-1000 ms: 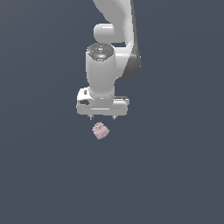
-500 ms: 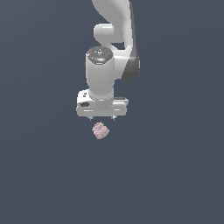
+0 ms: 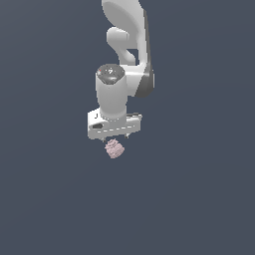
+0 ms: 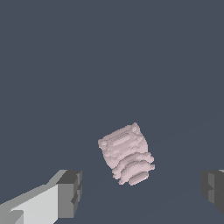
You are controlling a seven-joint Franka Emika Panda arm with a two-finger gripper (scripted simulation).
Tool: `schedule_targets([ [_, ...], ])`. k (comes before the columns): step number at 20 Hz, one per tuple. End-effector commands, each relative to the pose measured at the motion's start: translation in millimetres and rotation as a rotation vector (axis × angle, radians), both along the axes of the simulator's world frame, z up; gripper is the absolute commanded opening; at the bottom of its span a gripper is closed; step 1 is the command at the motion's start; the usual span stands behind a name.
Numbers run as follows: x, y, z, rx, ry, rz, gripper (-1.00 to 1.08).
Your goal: Pick up the object and move it to a goal position.
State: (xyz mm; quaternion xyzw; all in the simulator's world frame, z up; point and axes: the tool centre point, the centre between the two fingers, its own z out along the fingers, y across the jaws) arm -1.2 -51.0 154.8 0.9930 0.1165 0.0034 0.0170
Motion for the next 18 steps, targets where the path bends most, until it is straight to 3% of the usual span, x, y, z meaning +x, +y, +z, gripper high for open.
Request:
schedule_targets([
  [1, -2.2, -2.4, -9.5, 0.003, 0.004, 0.060, 1.00],
  [18, -16.7, -13.1, -59.9, 0.026, 0.017, 0.395, 1.00],
])
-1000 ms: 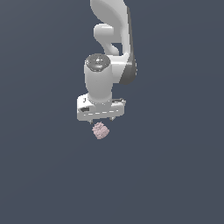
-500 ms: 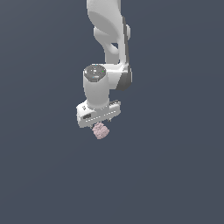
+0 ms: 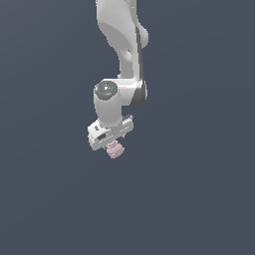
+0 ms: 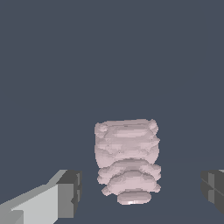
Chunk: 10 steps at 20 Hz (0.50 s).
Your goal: Pick up the object and move it to a goal position.
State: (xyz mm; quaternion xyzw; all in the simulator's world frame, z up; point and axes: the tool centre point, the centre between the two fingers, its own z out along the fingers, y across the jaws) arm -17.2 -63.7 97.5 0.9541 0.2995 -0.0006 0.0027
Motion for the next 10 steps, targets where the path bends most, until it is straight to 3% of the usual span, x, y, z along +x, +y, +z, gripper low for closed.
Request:
schedule_targets([
  [1, -1.3, -0.6, -4.0, 0.003, 0.000, 0.030, 1.00],
  [10, -2.8, -1.4, -8.4, 0.005, 0.001, 0.056, 1.00],
])
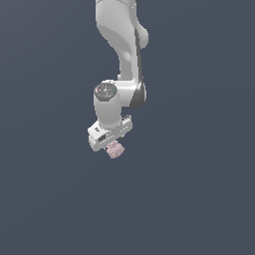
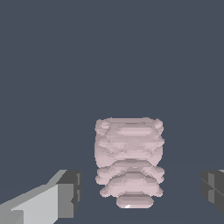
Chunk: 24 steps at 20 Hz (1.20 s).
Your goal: Pick up the object and move it to a goal position.
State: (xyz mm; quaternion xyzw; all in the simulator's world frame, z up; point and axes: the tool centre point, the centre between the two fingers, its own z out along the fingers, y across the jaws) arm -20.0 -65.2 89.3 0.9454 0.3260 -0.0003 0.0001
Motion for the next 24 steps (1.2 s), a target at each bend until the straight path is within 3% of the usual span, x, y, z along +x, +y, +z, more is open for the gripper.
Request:
schedule_targets([
  [1, 0.0, 0.0, -1.2, 0.000, 0.000, 0.000, 1.00],
  [17, -0.2, 0.2, -50.3, 0.000, -0.001, 0.005, 1.00],
  [18, -0.2, 0.2, -50.3, 0.000, -0.001, 0.005, -1.00],
  [24, -0.2, 0.2, -50.3, 0.000, -0.001, 0.005, -1.00],
])
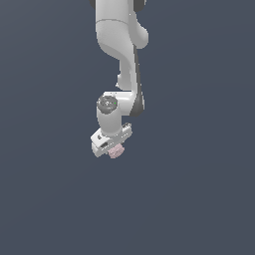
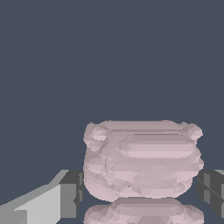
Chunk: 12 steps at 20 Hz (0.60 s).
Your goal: Pick up the object and move it to a goal position.
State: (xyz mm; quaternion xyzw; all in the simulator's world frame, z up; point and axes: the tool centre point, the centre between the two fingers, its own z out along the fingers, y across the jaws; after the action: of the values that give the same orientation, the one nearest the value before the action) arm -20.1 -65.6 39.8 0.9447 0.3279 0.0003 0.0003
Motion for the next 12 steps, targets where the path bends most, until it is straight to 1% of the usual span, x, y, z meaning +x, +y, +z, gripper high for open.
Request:
schedule_targets([
  [1, -0.1, 0.5, -0.8, 0.000, 0.001, 0.001, -1.00],
  [7, -0.7, 0.6, 1.9, 0.000, 0.000, 0.000, -1.00],
  [12, -5.0, 4.7, 14.0, 0.000, 0.000, 0.000, -1.00],
])
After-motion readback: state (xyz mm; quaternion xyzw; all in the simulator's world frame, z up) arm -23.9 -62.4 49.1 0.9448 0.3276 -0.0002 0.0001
